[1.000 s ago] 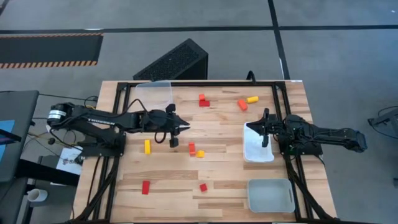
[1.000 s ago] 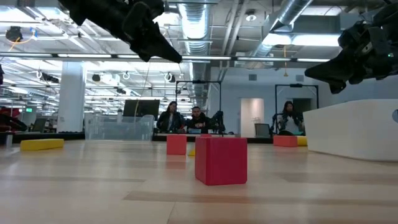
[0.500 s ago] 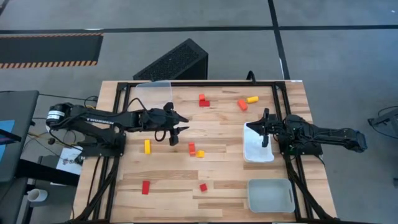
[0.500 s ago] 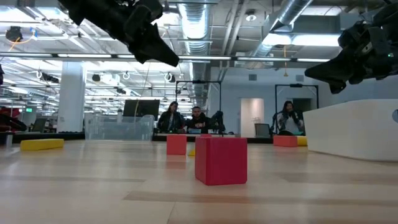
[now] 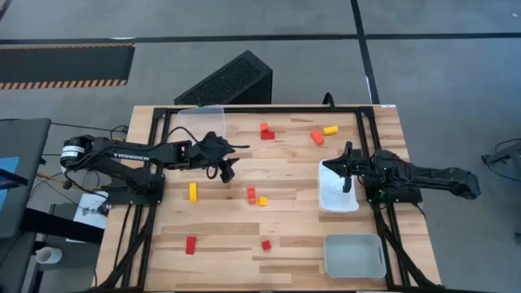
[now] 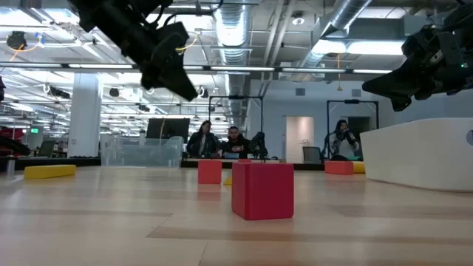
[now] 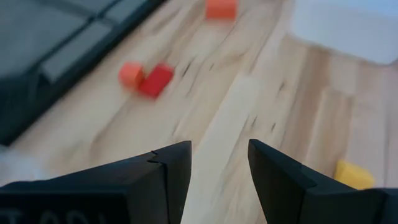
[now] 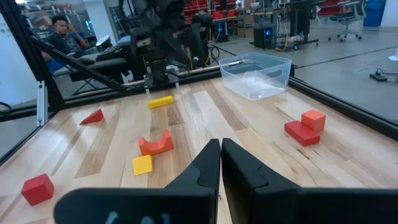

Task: Sort & place blocks by color
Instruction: Put the left yellow block into the transparent bin

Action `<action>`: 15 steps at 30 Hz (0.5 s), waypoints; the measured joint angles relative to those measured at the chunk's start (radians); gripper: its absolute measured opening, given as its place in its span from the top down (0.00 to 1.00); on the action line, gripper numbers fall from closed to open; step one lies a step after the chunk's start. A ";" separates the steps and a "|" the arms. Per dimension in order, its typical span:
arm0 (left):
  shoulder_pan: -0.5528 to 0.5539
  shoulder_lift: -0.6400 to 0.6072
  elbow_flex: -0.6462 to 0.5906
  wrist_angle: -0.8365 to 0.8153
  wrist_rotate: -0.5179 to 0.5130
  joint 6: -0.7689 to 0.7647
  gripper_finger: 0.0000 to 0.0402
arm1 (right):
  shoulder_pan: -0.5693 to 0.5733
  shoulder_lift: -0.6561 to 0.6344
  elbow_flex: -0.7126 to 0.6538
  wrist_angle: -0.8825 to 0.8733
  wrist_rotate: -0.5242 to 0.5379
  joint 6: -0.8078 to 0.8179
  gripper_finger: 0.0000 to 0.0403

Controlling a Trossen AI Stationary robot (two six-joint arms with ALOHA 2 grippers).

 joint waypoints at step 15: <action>-0.056 -0.195 0.000 -0.310 0.026 -0.224 0.63 | 0.000 0.000 0.000 0.000 0.000 0.000 0.90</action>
